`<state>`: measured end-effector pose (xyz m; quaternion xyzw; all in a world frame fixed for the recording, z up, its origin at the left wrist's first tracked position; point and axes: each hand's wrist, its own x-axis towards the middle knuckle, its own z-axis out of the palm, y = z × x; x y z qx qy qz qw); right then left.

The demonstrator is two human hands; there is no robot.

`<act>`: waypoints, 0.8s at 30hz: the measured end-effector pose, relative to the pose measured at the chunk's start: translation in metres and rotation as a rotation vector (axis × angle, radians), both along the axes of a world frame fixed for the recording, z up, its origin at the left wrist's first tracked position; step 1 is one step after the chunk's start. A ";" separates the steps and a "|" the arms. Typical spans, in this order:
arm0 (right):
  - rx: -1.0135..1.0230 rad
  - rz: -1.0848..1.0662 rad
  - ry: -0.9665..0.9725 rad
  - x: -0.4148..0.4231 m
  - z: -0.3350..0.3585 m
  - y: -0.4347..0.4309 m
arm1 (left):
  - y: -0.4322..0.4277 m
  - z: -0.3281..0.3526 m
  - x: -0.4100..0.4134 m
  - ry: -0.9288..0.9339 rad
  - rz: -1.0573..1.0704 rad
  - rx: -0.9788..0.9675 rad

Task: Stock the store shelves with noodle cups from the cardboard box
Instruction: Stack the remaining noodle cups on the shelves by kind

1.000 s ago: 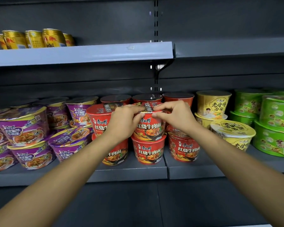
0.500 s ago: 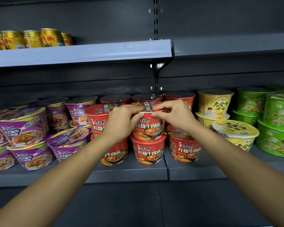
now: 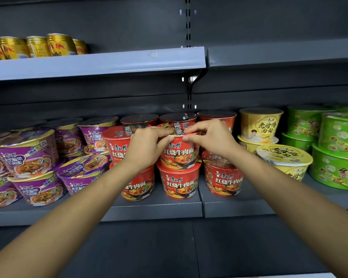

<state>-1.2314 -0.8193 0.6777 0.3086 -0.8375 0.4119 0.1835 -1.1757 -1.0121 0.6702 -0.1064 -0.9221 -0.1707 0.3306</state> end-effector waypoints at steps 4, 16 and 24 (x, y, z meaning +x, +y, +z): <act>-0.009 0.018 -0.015 -0.002 0.001 0.002 | 0.001 0.001 0.001 0.000 -0.002 -0.004; 0.001 0.046 -0.038 -0.009 0.001 0.004 | 0.003 0.002 0.000 0.011 0.005 -0.020; -0.010 0.058 -0.038 -0.010 0.002 0.003 | 0.003 0.003 -0.002 -0.008 0.014 -0.012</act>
